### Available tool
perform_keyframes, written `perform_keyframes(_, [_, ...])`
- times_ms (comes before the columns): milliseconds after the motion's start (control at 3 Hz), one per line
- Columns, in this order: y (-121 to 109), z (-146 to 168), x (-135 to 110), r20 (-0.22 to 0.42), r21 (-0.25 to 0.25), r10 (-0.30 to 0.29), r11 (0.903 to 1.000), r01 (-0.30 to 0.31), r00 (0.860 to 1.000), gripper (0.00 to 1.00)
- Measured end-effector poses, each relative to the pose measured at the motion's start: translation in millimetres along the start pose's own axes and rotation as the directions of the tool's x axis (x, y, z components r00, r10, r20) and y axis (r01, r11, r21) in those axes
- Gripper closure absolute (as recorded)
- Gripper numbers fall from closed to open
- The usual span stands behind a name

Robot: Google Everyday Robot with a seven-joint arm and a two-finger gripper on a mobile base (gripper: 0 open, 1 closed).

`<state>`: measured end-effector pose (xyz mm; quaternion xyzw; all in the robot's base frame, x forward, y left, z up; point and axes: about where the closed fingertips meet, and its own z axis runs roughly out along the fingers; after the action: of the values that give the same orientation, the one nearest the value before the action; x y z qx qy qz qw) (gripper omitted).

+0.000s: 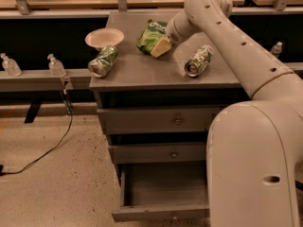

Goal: Place green rice chip bag into bottom drawer

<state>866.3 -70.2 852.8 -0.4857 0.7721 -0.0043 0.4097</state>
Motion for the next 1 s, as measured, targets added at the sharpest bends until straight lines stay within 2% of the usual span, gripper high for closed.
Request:
perform_keyframes(333, [8.7,9.1,6.6,-0.016,-0.031,0.022,0.9993,-0.022,1.0,0.5])
perform_keyframes(667, [7.1,6.6,4.3,-0.016,-0.031,0.022,0.9993,-0.022,1.0,0.72])
perform_keyframes(1000, [5.9,4.4,2.9,-0.008,-0.028,0.021,0.9994,-0.021,1.0,1.0])
